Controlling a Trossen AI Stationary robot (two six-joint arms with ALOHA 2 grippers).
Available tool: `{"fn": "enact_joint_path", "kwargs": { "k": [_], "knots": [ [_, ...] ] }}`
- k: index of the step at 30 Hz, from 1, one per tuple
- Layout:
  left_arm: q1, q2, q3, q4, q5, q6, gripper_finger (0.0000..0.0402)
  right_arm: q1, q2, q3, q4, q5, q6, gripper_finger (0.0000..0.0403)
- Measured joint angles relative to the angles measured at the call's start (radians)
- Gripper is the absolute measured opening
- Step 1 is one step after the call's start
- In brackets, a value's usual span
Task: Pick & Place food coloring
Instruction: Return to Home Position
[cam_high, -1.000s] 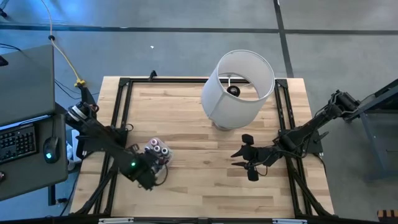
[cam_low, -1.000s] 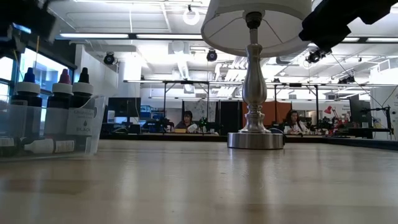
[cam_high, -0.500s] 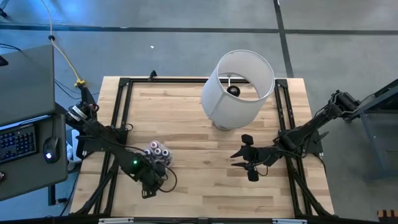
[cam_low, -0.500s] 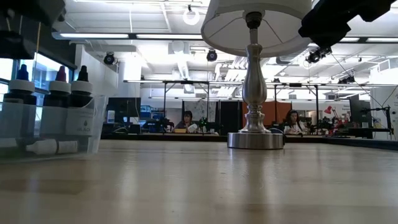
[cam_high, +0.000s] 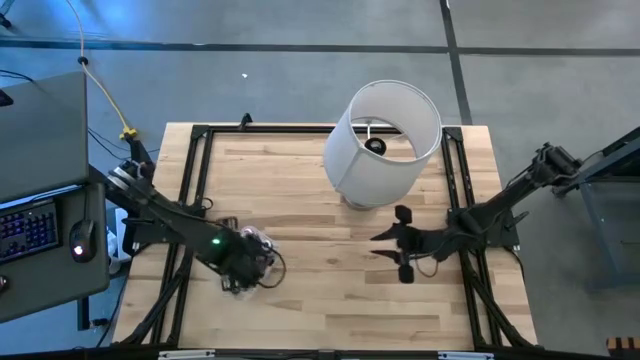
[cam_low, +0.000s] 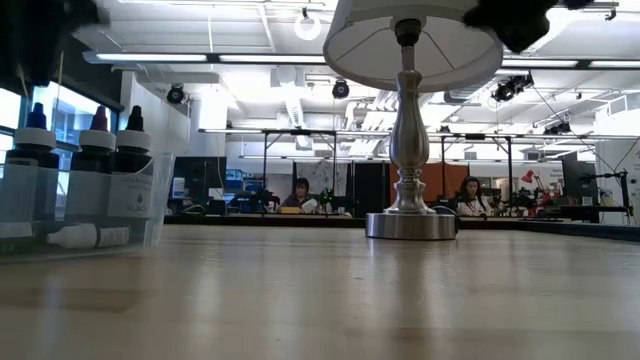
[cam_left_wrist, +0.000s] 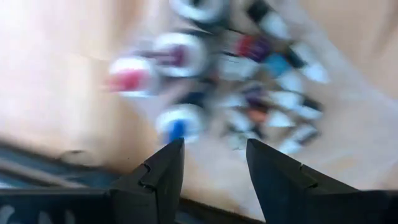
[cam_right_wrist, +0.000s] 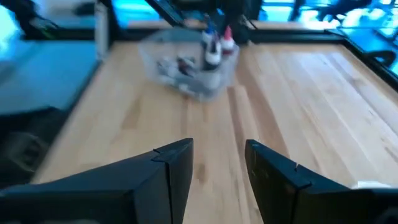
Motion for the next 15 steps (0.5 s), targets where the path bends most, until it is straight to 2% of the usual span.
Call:
{"fn": "enact_joint_path", "kwargs": {
  "k": [5, 10, 15],
  "knots": [
    [-0.090, -0.150, 0.045, -0.173, -0.317, -0.111, 0.0170, 0.004, -0.104, 0.000, -0.007, -0.134, -0.040, 0.0140],
    [-0.232, -0.412, -0.023, -0.170, -0.666, -0.263, 0.0170, 0.004, -0.164, 0.001, -0.007, -0.215, -0.042, 0.0140],
    [-0.334, -0.683, -0.206, -0.059, -0.763, -0.285, 0.0170, 0.003, -0.181, 0.001, -0.003, -0.212, -0.041, 0.0140]
  ]
}}
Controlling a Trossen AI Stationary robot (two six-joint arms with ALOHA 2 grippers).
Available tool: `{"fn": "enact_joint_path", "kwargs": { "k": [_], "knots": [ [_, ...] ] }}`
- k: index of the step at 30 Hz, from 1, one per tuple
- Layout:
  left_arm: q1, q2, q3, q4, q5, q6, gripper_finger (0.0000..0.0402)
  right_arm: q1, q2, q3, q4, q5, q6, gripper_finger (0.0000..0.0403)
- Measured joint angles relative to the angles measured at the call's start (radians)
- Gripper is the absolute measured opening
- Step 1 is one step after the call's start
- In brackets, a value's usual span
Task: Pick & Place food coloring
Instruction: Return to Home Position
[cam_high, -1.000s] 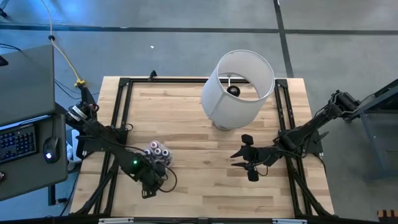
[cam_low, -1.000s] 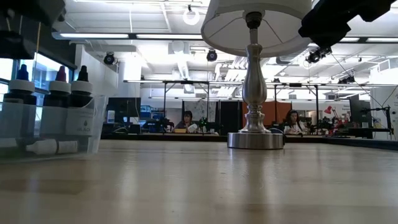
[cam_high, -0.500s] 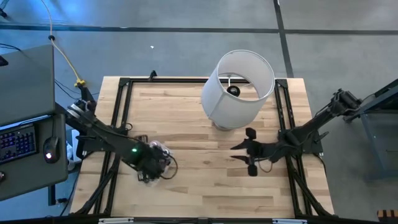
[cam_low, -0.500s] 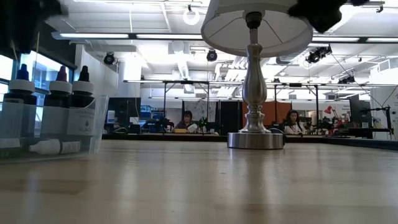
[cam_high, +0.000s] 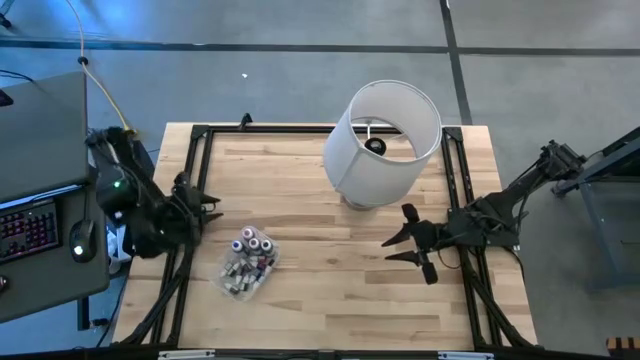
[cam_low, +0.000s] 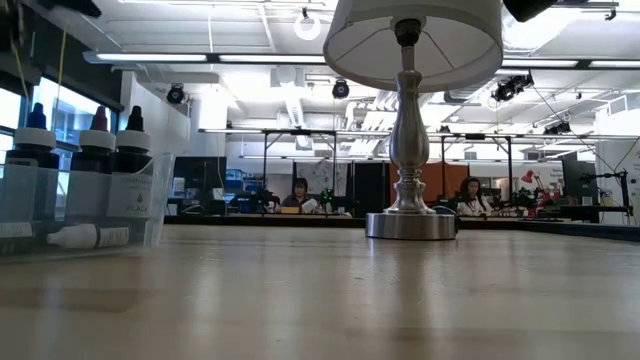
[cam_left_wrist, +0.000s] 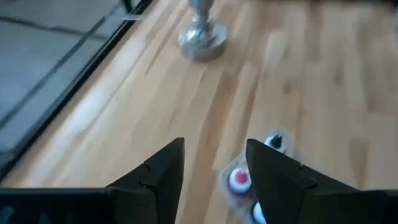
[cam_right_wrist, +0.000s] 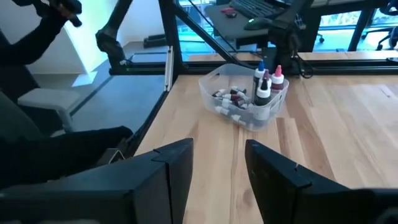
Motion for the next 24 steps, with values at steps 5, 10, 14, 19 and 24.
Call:
{"fn": "enact_joint_path", "kwargs": {
  "k": [5, 10, 14, 19, 24],
  "knots": [
    [-0.040, -0.261, -0.313, 0.382, -0.024, 0.156, 0.0170, -0.010, -0.004, 0.000, -0.010, 0.003, -0.012, 0.0140],
    [-0.040, -0.456, -0.653, 0.976, 0.000, 0.525, 0.0170, -0.021, -0.048, -0.045, -0.021, 0.019, -0.044, 0.0140],
    [-0.040, -0.548, -0.840, 1.362, -0.001, 0.825, 0.0170, -0.055, -0.137, -0.186, 0.130, -0.020, -0.020, 0.0140],
    [-0.020, -0.633, -0.927, 1.464, -0.065, 0.949, 0.0170, -0.096, -0.339, -0.401, 0.387, -0.086, -0.071, 0.0140],
    [0.136, -0.696, -0.958, 1.468, 0.015, 0.976, 0.0170, -0.114, -0.549, -0.536, 0.445, -0.083, -0.104, 0.0140]
  ]
}}
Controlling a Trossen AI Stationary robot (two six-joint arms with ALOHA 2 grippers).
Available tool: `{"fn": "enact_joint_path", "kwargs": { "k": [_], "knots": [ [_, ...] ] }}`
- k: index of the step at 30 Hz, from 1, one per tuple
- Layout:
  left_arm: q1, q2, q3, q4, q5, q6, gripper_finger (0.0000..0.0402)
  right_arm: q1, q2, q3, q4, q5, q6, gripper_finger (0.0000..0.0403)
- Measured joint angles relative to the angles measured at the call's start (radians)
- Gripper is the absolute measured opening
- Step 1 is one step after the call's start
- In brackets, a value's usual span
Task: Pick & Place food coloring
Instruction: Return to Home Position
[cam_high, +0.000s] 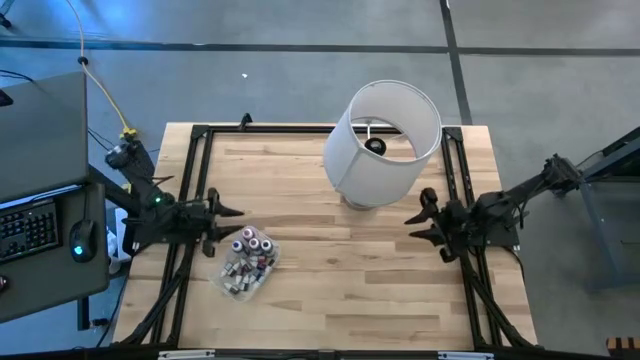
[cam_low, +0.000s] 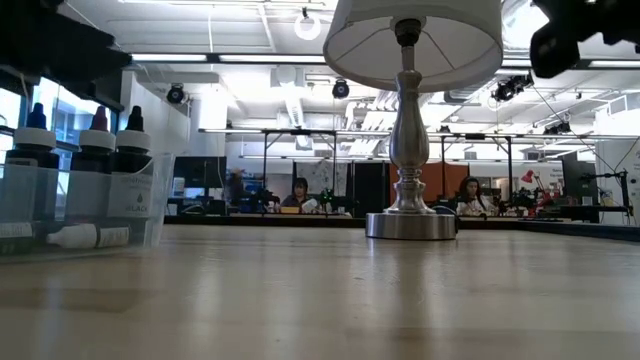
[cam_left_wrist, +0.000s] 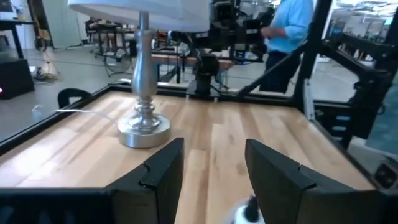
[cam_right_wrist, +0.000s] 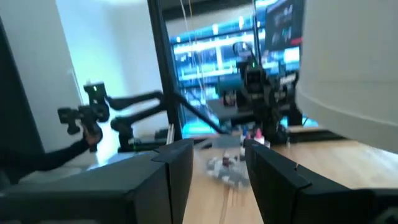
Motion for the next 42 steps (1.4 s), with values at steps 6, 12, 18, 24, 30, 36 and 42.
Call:
{"fn": "enact_joint_path", "kwargs": {
  "k": [6, 12, 18, 24, 30, 36, 42],
  "knots": [
    [0.291, -0.021, -0.031, 0.003, 0.232, 0.005, 0.0170, -0.001, -0.173, -0.067, -0.063, 0.004, -0.100, 0.0140],
    [0.555, -0.034, -0.095, 0.044, 0.492, -0.004, 0.0170, -0.001, -0.276, -0.069, -0.200, -0.003, -0.156, 0.0140],
    [0.693, -0.033, -0.099, 0.033, 0.673, -0.002, 0.0170, -0.001, -0.314, -0.069, -0.262, -0.055, -0.185, 0.0140],
    [0.714, -0.031, -0.100, 0.022, 0.708, -0.014, 0.0170, -0.001, -0.313, -0.069, -0.272, -0.063, -0.184, 0.0140],
    [0.714, -0.029, -0.100, 0.024, 0.695, -0.014, 0.0170, -0.001, -0.311, -0.120, -0.197, -0.124, -0.207, 0.0140],
    [0.714, -0.026, -0.101, 0.024, 0.695, -0.014, 0.0170, -0.002, -0.312, -0.120, -0.230, -0.044, -0.136, 0.0140],
    [0.714, -0.026, -0.101, 0.023, 0.694, -0.014, 0.0170, -0.002, -0.310, -0.121, -0.351, 0.087, -0.126, 0.0140]
  ]
}}
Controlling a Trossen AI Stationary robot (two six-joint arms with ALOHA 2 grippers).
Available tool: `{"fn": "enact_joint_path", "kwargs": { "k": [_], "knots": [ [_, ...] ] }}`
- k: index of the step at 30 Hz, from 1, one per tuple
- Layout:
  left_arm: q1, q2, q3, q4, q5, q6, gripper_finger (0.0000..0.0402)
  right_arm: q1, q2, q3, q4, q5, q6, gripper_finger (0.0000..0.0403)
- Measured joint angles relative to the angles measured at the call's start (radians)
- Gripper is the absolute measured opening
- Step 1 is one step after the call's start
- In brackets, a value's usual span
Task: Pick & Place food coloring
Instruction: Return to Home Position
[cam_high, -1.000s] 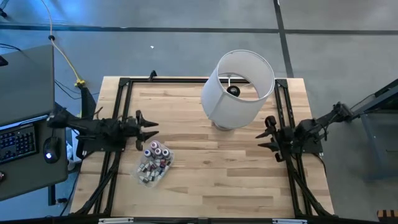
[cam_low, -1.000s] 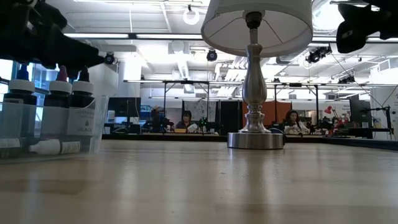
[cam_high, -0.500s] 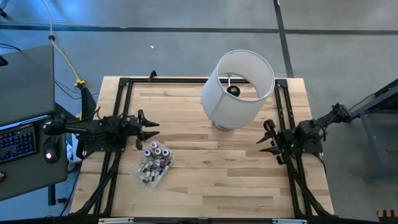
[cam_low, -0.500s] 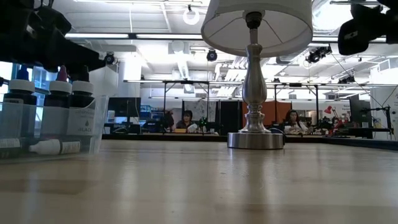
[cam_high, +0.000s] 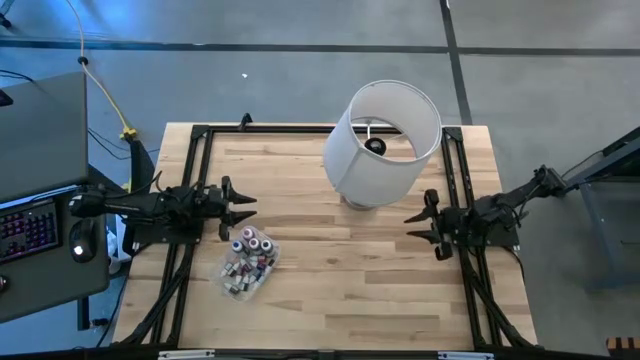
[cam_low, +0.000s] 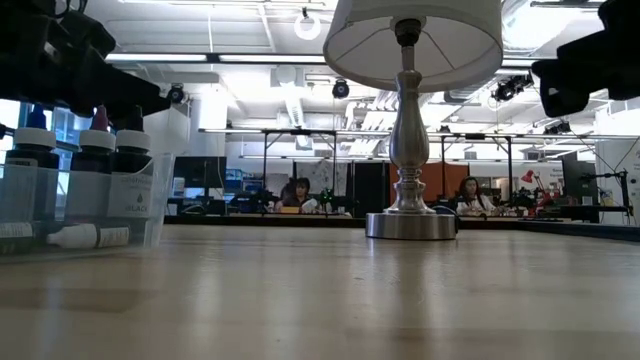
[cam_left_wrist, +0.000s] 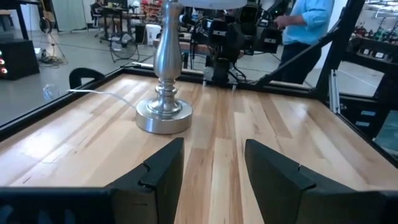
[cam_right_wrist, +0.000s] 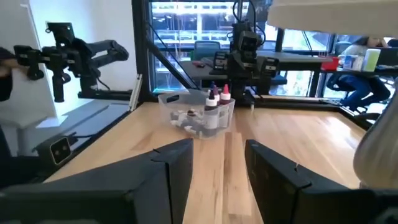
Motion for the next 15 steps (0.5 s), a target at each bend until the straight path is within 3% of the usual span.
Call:
{"fn": "enact_joint_path", "kwargs": {
  "k": [15],
  "knots": [
    [0.000, 0.000, 0.000, 0.000, 0.000, 0.000, 0.0170, 0.000, 0.005, 0.000, -0.002, -0.036, -0.030, 0.0140]
  ]
}}
